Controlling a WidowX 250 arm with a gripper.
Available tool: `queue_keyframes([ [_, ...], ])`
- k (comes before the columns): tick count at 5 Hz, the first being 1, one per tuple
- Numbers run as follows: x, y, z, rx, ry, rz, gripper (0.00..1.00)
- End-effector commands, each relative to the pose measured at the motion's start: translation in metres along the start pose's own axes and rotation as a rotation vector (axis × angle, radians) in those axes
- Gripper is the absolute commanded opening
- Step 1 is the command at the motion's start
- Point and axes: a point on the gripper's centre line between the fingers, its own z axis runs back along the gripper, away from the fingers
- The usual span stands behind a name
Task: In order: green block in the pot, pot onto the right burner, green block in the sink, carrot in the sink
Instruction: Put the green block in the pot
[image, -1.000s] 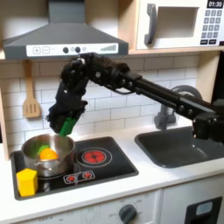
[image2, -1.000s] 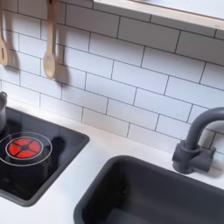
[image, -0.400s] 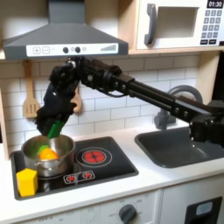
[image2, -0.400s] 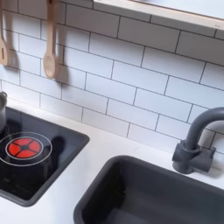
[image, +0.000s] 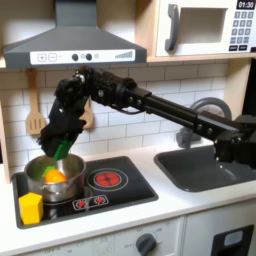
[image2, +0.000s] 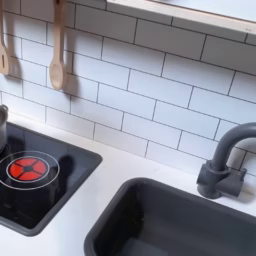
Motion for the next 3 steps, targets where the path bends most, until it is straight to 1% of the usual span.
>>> queue_keyframes([
  [1,0.003,-0.01,-0.015,-0.019,0.012,0.002,0.0],
  [2,0.002,-0.014,-0.022,-0.02,0.015,-0.004,0.0],
  [3,0.003,-0.022,-0.023,-0.031,0.013,-0.005,0.0],
])
